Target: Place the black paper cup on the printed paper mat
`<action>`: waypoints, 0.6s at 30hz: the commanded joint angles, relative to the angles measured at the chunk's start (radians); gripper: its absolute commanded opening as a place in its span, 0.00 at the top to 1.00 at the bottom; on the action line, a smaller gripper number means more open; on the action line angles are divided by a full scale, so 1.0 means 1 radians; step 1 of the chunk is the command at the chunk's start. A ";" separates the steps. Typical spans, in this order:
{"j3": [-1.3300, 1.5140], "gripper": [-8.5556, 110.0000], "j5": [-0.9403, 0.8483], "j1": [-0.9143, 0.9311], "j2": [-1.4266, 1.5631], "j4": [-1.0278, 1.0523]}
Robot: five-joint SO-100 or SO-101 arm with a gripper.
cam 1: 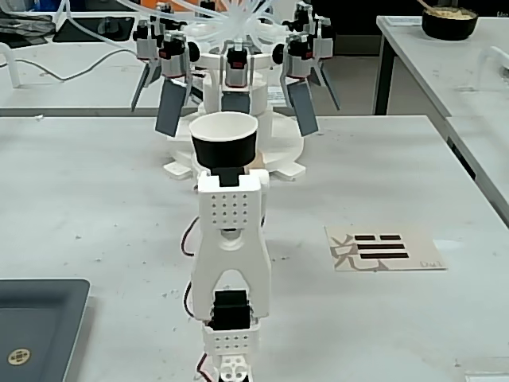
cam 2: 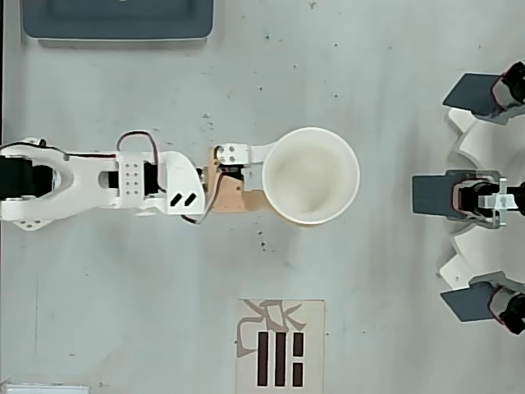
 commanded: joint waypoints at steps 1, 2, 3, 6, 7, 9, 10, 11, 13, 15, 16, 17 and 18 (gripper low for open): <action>0.040 0.84 0.020 0.011 0.126 -0.021; 0.061 0.84 0.020 0.011 0.146 -0.023; 0.084 0.84 0.020 0.011 0.167 -0.026; 0.163 0.85 0.023 0.014 0.233 -0.032; 0.192 0.85 0.026 0.015 0.258 -0.034; 0.250 0.85 0.031 0.020 0.305 -0.038; 0.276 0.85 0.032 0.025 0.327 -0.043; 0.302 0.85 0.034 0.029 0.348 -0.049; 0.348 0.85 0.038 0.040 0.390 -0.055; 0.391 0.85 0.044 0.052 0.434 -0.058; 0.411 0.85 0.048 0.058 0.457 -0.058; 0.431 0.85 0.049 0.064 0.479 -0.058; 0.448 0.85 0.051 0.072 0.500 -0.058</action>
